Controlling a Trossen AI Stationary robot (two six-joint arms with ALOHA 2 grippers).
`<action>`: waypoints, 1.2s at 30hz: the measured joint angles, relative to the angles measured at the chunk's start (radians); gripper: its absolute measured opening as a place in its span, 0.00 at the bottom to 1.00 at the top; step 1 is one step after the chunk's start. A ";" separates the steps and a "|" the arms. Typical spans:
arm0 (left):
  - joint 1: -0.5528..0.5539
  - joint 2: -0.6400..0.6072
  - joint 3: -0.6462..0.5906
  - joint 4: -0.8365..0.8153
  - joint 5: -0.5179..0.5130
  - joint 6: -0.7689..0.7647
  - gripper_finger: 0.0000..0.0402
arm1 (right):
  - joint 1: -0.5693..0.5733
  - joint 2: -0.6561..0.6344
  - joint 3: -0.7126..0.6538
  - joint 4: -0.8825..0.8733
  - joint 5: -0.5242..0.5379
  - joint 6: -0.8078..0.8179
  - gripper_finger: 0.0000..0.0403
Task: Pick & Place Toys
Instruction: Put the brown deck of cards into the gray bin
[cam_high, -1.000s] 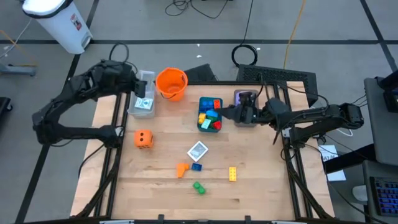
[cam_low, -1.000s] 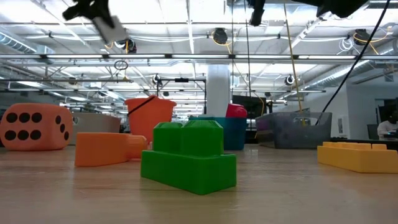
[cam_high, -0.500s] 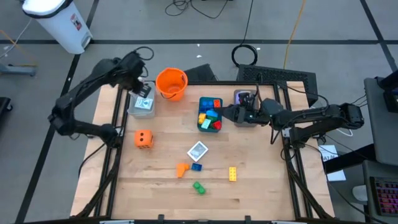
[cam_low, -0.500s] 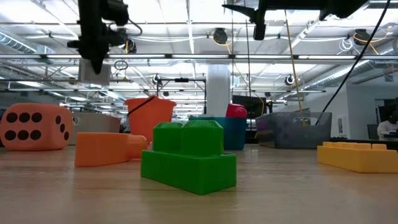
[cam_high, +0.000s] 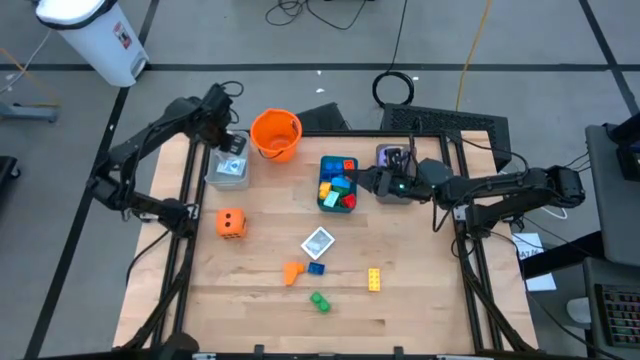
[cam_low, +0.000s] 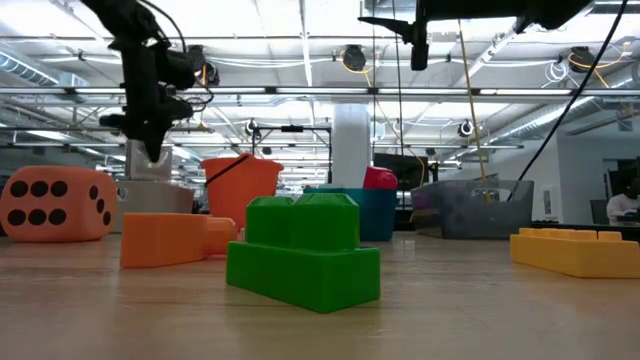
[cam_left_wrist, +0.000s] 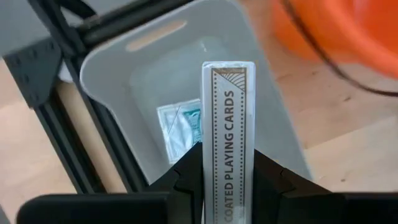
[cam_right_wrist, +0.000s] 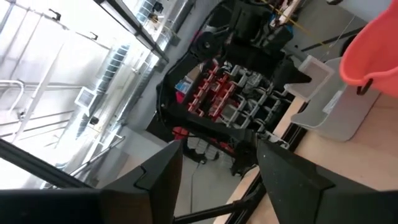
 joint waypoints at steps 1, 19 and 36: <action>0.012 -0.001 -0.015 0.011 0.017 0.000 0.22 | -0.002 0.000 0.000 0.001 0.000 -0.001 0.50; 0.081 -0.008 -0.243 0.258 0.184 -0.060 0.22 | -0.020 0.000 0.000 0.000 0.001 -0.014 0.49; 0.132 -0.008 -0.256 0.297 0.254 -0.114 0.44 | -0.020 0.000 0.000 -0.003 0.001 0.009 0.49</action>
